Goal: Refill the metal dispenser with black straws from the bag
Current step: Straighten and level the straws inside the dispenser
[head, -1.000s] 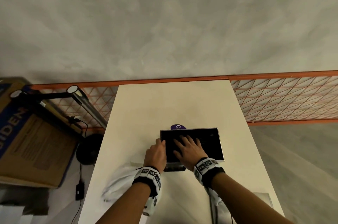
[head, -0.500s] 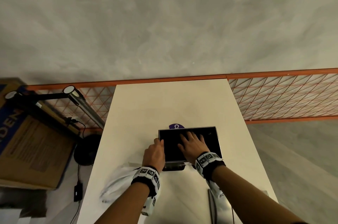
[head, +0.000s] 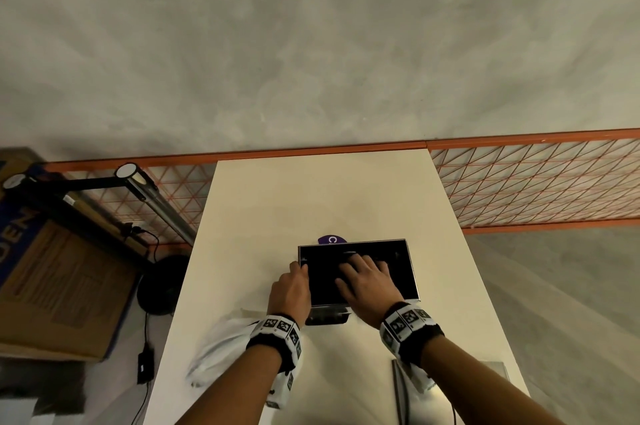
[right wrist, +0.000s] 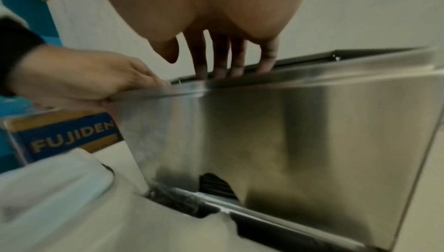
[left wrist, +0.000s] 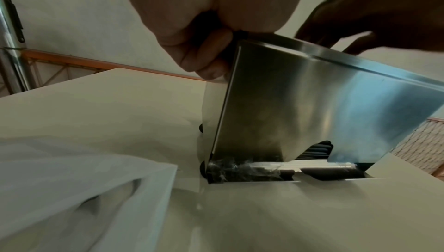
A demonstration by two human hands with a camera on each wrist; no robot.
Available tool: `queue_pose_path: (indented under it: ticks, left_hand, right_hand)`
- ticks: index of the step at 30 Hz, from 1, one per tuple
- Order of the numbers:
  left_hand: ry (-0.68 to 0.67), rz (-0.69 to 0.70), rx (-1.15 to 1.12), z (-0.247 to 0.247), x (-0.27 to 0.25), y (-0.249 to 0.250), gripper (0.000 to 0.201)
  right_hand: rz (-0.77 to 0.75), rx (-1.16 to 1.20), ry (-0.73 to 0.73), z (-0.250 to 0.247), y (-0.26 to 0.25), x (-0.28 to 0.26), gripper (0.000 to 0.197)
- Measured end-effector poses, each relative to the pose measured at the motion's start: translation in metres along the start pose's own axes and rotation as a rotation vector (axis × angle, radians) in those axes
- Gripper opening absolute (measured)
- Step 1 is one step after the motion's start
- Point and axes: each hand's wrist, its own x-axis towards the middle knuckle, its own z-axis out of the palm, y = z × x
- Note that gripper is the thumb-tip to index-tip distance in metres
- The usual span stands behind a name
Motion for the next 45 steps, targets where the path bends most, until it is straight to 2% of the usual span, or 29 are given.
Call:
queue_pose_path:
  ticks: [2,5,9,11,15,19,22,24,27,29,35,40,42,45]
  left_hand:
    - [-0.002,0.004,0.006,0.0,0.002,0.0,0.038]
    - [0.0,0.007,0.009,0.001,0.004,0.0,0.039]
    - [-0.004,0.005,0.029,0.0,0.007,0.0,0.039]
    - [-0.011,0.008,0.044,0.0,0.008,0.0,0.039]
    - [-0.029,-0.001,0.061,0.0,0.014,0.0,0.04]
    - [-0.036,-0.003,0.053,0.001,0.02,0.0,0.041]
    - [-0.034,0.001,0.066,0.002,0.022,0.0,0.04]
    - [-0.034,0.001,0.077,0.002,0.023,0.0,0.04]
    - [-0.039,-0.004,0.094,0.003,0.023,0.001,0.039]
    - [-0.045,-0.009,0.099,0.002,0.023,0.001,0.04]
    - [-0.054,-0.016,0.08,0.003,0.023,0.0,0.039]
    - [-0.05,-0.022,0.098,0.002,0.023,0.001,0.04]
    - [-0.048,-0.017,0.099,0.003,0.023,0.001,0.04]
    - [-0.049,-0.016,0.091,0.002,0.023,0.001,0.04]
  right_hand:
    - [-0.068,0.028,0.045,-0.001,-0.008,-0.008,0.04]
    - [-0.105,-0.01,-0.123,0.002,-0.014,-0.015,0.044]
    - [-0.034,-0.061,-0.312,0.004,-0.011,-0.005,0.049]
    - [-0.044,-0.066,-0.3,0.001,-0.011,0.0,0.05]
    - [-0.068,-0.005,-0.176,-0.009,-0.014,0.007,0.046]
    - [-0.066,-0.038,-0.335,-0.005,-0.017,0.006,0.049]
    - [-0.042,-0.065,-0.396,0.001,-0.015,0.005,0.05]
    - [-0.046,-0.019,-0.36,0.0,-0.014,0.009,0.05]
    - [-0.083,0.045,-0.139,-0.005,-0.013,0.018,0.045]
    - [-0.083,0.018,-0.064,-0.008,-0.009,0.027,0.046]
    - [0.108,0.016,-0.272,0.005,0.016,0.038,0.052]
    - [0.117,0.028,-0.34,0.011,0.012,0.022,0.05]
    - [0.099,0.036,-0.312,0.009,0.01,0.014,0.05]
    - [0.051,0.033,-0.123,0.007,0.008,-0.001,0.045]
